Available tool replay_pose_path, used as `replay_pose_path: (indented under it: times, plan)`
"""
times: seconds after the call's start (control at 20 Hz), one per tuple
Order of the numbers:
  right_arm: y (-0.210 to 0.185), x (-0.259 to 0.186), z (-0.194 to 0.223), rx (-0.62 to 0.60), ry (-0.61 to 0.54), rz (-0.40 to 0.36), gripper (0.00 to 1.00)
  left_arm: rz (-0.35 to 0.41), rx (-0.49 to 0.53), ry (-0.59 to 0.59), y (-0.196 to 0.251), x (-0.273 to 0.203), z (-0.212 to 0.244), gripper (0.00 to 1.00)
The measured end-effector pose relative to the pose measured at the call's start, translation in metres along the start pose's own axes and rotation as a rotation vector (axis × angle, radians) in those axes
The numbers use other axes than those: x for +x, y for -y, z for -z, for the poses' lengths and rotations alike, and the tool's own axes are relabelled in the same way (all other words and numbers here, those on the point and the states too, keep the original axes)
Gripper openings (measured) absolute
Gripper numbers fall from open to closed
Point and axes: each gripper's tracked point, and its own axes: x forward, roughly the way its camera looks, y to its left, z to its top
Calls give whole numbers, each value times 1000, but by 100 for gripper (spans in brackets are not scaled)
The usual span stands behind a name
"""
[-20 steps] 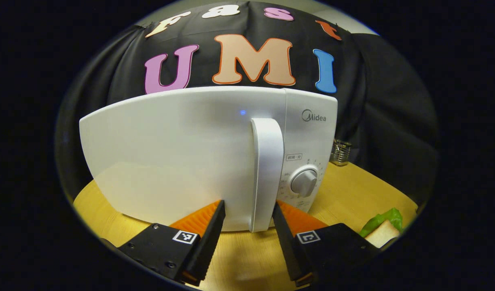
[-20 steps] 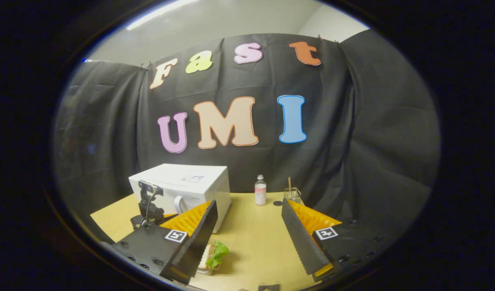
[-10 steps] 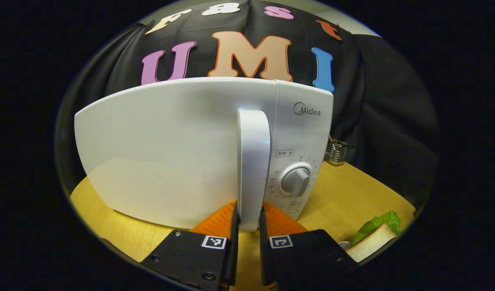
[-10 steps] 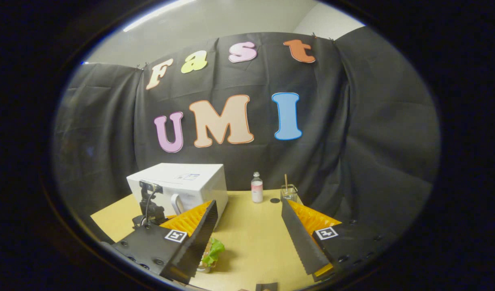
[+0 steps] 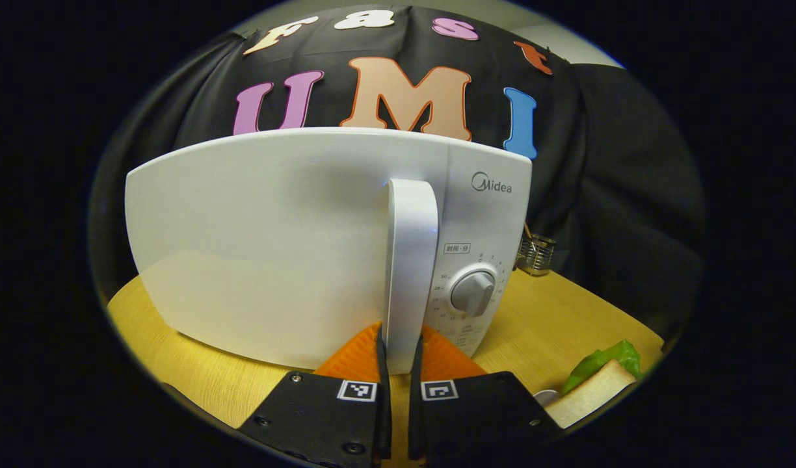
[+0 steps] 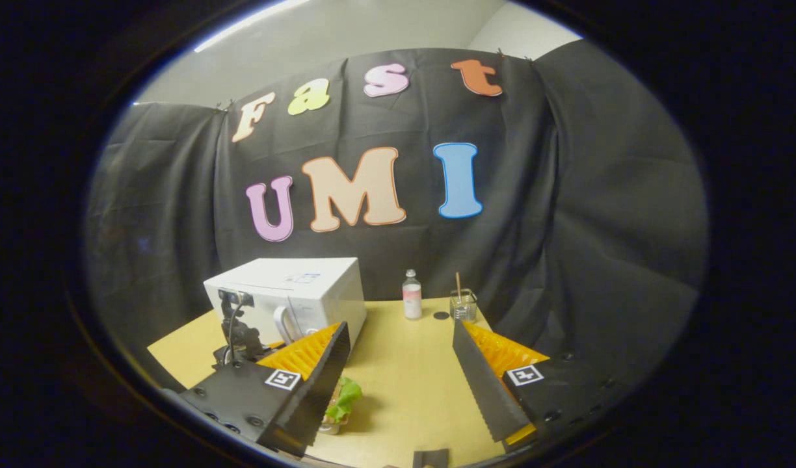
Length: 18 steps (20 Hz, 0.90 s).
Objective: Open the microwave oven with the left hand, put the food in, and close the microwave oven.
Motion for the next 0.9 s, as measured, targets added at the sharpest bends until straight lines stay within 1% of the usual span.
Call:
replay_pose_path:
  times: [0.15, 0.2, 0.25, 0.3, 0.35, 0.45, 0.55, 0.65, 0.7, 0.75, 0.9]
  plan:
    - [3, -2, 4, -9, -4, 12, 92, 6, -20, -2, 0, -3, 1, 10]
    - [6, -3, 5, -10, -9, 17, 92, 8, -36, -30, 1, -19, 9, 10]
    - [7, -3, 8, -9, -14, 21, 92, 33, -27, 8, 0, -33, 6, 10]
    - [7, -3, 10, -11, -20, 19, 92, 61, -38, 20, 0, -49, 10, 10]
    - [7, -1, 10, -12, -23, 19, 92, 83, -43, 17, -1, -64, 15, 10]
    - [7, 5, 12, -14, -25, 17, 92, 105, -20, 22, -6, -88, 20, 10]
    - [4, 12, 15, -5, -23, 11, 92, 106, -5, 14, -12, -103, 24, 11]
    - [-3, 18, 22, 21, -35, -10, 92, 94, -6, -8, -17, -116, 29, 14]
    - [-8, 21, 24, 36, -42, -23, 98, 87, -4, -8, -19, -122, 30, 16]
    - [-10, 21, 27, 43, -48, -32, 98, 80, -1, -14, -21, -127, 32, 17]
    - [-10, 25, 27, 35, -49, -22, 98, 65, 7, -21, -30, -144, 35, 20]
